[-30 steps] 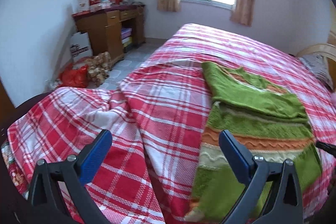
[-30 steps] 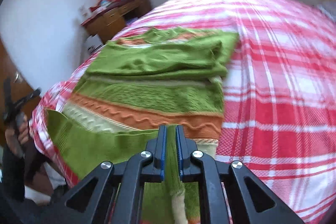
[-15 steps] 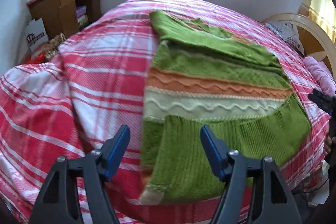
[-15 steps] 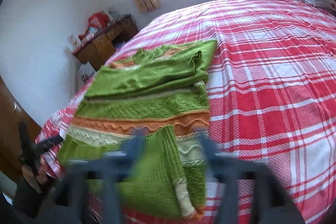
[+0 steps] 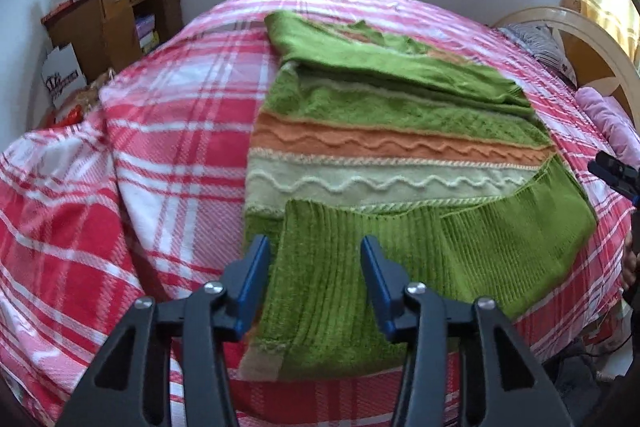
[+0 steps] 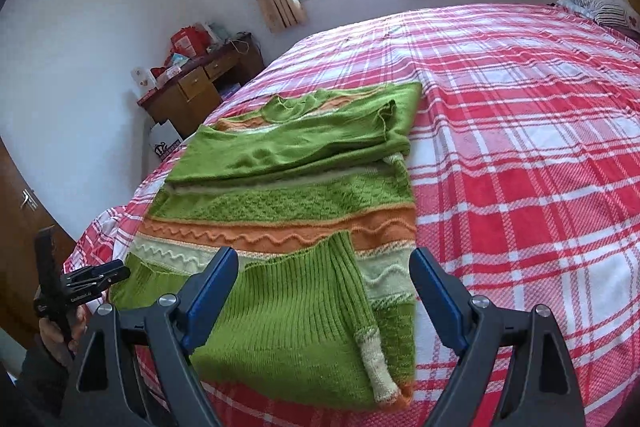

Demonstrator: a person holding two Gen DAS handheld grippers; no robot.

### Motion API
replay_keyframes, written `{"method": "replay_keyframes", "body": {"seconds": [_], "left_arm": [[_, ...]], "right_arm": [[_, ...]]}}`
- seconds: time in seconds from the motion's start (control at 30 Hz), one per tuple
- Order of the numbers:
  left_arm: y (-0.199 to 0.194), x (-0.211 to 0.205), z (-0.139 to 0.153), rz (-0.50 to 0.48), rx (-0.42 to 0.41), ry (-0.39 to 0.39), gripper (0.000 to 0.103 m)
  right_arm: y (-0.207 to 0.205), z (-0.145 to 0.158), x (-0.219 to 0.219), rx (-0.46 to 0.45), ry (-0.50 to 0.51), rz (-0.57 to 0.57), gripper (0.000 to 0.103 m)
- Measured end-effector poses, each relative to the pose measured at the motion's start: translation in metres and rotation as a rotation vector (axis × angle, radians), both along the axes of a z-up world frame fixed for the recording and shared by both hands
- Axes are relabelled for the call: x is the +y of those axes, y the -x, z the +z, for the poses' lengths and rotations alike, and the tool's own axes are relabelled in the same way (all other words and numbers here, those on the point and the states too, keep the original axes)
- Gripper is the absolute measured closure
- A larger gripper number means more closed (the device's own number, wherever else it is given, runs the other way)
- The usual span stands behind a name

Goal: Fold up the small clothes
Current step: 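Grasp the ribbed hem with the left gripper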

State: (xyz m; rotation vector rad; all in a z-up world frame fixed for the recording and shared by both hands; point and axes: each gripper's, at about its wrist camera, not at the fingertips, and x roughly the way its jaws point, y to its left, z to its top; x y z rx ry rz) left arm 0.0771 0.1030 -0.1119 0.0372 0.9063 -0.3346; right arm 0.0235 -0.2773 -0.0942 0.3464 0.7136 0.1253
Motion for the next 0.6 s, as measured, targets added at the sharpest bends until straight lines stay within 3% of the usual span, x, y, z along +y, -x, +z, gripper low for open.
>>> {"method": "replay_keyframes", "body": {"seconds": [0.27,0.47,0.53,0.6], "left_arm": [[0.003,-0.008,-0.003,0.019,0.01,-0.056,0.054],[0.007,-0.013,-0.003,0.012,0.024,-0.052,0.071],[0.008,-0.014,-0.002,0.001,0.031,-0.038,0.085],[0.01,-0.014,-0.001,-0.015,0.037,-0.01,0.088]], "right_arm": [[0.002,-0.01,0.003,0.029,-0.01,-0.007,0.015],[0.011,-0.005,0.004,0.003,-0.013,-0.022,0.015],[0.013,-0.005,0.004,0.005,-0.013,-0.024,0.015],[0.014,-0.005,0.004,0.006,-0.014,-0.026,0.015]]}}
